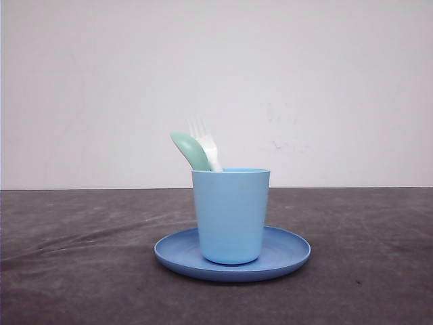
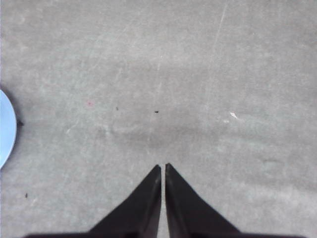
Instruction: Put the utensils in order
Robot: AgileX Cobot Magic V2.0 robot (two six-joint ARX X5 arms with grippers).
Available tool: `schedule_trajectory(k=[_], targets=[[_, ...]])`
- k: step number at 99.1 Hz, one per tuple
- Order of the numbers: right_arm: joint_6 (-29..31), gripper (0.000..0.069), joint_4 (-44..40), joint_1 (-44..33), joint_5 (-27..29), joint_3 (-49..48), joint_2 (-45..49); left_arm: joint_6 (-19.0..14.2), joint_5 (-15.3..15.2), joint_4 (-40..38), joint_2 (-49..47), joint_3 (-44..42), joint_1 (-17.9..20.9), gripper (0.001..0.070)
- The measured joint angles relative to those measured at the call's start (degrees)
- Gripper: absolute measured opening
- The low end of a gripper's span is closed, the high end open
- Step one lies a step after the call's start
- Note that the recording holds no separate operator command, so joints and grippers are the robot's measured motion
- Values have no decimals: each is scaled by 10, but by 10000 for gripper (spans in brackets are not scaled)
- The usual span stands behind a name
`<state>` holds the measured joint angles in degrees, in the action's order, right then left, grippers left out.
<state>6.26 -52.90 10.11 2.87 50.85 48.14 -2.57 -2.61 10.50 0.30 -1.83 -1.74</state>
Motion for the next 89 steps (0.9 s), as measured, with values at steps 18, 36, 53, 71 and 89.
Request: schedule_trajectory(k=[18,36,53,71,89], targets=[[0,11,0,0,0,0,0,0,0,0,0,0,0,22],[0,11,0,0,0,0,0,0,0,0,0,0,0,22],[0,11,0,0,0,0,0,0,0,0,0,0,0,22],[0,11,0,0,0,0,0,0,0,0,0,0,0,22],[0,11,4,-1,12,0,-2,0,0,0,0,0,0,22]])
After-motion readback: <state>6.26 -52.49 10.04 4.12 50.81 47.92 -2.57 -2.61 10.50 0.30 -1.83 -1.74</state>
